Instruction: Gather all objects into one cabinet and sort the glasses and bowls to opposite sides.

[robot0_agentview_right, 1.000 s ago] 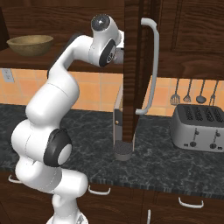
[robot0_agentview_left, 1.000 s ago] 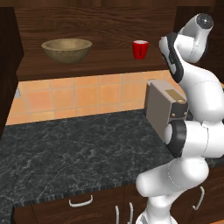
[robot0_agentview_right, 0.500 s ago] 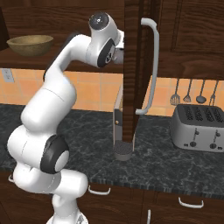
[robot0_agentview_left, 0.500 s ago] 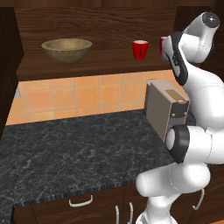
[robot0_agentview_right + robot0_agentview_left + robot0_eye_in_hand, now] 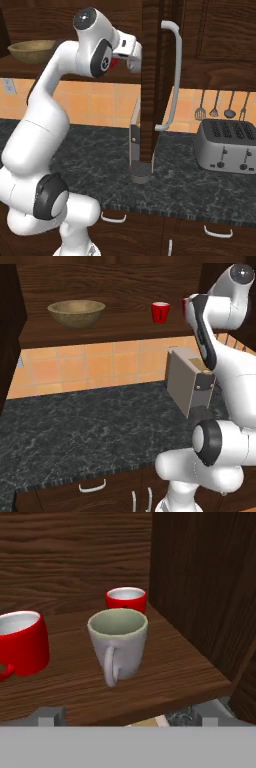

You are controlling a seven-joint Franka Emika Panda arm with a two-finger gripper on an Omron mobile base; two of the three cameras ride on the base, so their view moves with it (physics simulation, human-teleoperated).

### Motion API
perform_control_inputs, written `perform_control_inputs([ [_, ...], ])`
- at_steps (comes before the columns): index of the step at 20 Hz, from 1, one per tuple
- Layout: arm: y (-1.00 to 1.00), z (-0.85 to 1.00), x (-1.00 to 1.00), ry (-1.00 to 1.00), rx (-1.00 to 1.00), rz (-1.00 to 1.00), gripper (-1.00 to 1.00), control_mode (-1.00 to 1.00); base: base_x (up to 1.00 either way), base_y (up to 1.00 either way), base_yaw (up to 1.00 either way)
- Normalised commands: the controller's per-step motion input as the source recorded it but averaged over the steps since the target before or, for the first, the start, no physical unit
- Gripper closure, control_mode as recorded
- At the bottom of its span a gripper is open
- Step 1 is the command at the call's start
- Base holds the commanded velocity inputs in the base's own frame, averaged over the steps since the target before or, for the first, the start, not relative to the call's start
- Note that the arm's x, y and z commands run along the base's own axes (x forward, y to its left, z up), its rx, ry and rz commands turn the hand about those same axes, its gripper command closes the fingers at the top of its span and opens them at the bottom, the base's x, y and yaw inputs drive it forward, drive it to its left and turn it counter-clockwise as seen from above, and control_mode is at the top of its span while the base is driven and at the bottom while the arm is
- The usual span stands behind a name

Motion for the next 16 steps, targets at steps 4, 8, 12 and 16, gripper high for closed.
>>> perform_control_inputs([
  [4, 0.69, 0.00, -0.71, 0.00, 0.00, -0.11, -1.00, -1.00, 0.00, 0.00, 0.00],
  [8, 0.81, 0.00, -0.59, -0.01, 0.00, -0.03, -1.00, -1.00, 0.00, 0.00, 0.00],
  [12, 0.75, 0.00, -0.40, -0.05, 0.00, 0.00, -1.00, -1.00, 0.00, 0.00, 0.00],
  [16, 0.54, 0.00, -0.35, -0.04, 0.01, 0.00, -1.00, -1.00, 0.00, 0.00, 0.00],
])
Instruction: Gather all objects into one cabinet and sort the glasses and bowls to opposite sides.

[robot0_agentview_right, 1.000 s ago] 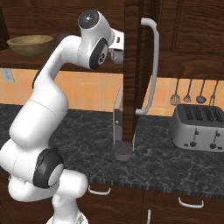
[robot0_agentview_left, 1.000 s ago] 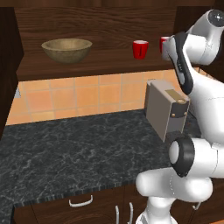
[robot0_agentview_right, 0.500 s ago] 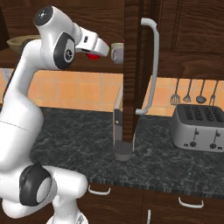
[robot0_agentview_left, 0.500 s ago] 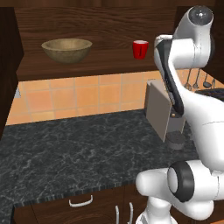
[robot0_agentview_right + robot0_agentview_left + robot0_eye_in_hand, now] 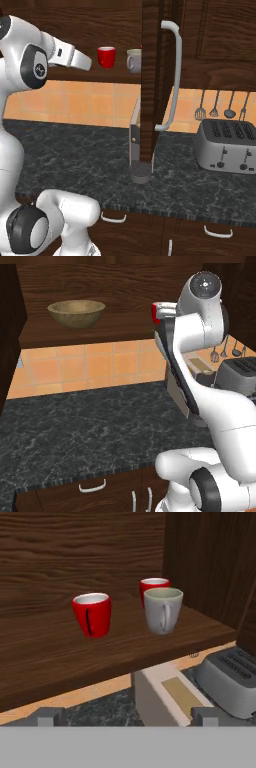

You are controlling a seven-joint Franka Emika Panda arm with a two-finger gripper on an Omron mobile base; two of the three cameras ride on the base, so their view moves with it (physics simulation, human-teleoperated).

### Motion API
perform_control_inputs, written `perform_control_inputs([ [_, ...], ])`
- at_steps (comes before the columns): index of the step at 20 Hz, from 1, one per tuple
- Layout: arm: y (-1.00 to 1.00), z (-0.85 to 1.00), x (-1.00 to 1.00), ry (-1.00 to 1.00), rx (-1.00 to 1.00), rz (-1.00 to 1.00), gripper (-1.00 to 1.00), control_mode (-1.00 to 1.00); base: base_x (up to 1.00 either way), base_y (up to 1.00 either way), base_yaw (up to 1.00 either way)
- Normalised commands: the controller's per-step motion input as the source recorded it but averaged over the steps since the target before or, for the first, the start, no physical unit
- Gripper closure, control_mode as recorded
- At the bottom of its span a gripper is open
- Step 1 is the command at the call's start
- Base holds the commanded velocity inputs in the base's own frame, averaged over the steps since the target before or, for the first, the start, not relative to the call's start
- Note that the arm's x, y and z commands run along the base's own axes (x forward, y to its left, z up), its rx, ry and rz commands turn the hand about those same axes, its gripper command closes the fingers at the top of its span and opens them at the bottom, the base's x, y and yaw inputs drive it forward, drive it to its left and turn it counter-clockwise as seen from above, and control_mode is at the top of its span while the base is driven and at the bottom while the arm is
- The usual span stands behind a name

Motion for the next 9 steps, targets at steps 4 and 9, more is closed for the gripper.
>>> perform_control_inputs([
  [4, 0.34, 0.00, -0.24, -0.01, 0.01, 0.00, -1.00, -1.00, 0.00, 0.00, 0.00],
  [9, 0.23, 0.00, -0.17, 0.00, 0.00, 0.00, -1.00, -1.00, 0.00, 0.00, 0.00],
])
